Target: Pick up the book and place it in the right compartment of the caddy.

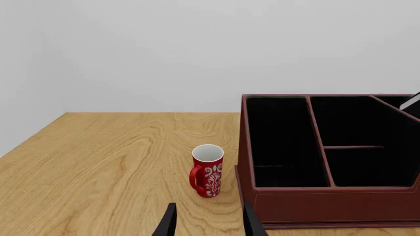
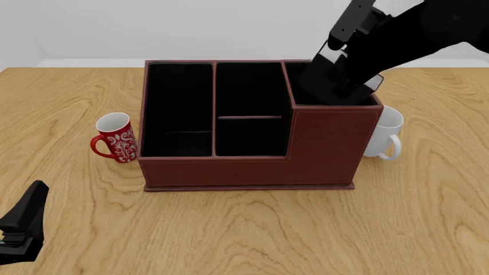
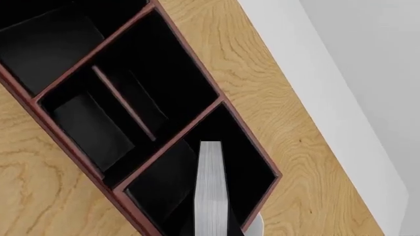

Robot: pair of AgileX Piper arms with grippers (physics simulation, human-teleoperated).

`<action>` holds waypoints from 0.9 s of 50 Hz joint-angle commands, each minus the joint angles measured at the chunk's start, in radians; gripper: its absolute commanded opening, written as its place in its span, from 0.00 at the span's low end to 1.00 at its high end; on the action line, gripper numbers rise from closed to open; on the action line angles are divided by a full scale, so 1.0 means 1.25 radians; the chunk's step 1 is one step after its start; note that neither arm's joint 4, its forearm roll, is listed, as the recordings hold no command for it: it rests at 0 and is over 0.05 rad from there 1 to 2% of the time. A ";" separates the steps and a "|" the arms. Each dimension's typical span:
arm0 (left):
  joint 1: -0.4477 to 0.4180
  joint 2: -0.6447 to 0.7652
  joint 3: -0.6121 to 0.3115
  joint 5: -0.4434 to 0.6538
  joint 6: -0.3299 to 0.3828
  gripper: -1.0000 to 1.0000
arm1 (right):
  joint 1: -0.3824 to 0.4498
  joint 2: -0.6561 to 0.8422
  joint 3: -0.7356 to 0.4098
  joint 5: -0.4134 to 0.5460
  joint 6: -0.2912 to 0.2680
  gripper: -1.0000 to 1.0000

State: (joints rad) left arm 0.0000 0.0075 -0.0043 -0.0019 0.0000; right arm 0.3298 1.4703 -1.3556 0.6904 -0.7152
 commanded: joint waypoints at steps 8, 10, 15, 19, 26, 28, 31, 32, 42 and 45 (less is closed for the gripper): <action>0.000 0.000 0.000 0.000 0.000 1.00 | -0.009 0.025 0.000 -0.029 0.012 0.00; 0.000 0.000 0.000 0.000 0.000 1.00 | -0.010 0.030 -0.004 -0.032 0.014 0.00; 0.000 0.000 0.000 0.000 0.000 1.00 | -0.011 0.042 -0.006 -0.037 0.011 0.00; 0.000 0.000 0.000 0.000 0.000 1.00 | -0.015 0.058 -0.015 -0.043 0.006 0.00; 0.000 0.000 0.000 0.000 0.000 1.00 | -0.015 0.075 -0.023 -0.049 0.009 0.00; 0.000 0.000 0.000 0.000 0.000 1.00 | -0.019 0.078 -0.023 -0.053 0.005 0.00; 0.000 0.000 0.000 0.000 0.000 1.00 | -0.021 0.082 -0.027 -0.053 0.005 0.00; 0.000 0.000 0.000 0.000 0.000 1.00 | -0.022 0.081 -0.025 -0.056 0.002 0.00; 0.000 0.000 0.000 0.000 0.000 1.00 | -0.033 0.083 -0.029 -0.070 -0.006 1.00; 0.000 0.000 0.000 0.000 0.000 1.00 | -0.035 0.081 -0.028 -0.073 -0.011 1.00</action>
State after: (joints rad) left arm 0.0000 0.0075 -0.0043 -0.0019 0.0000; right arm 0.2957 1.5703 -1.3840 0.6157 -0.7256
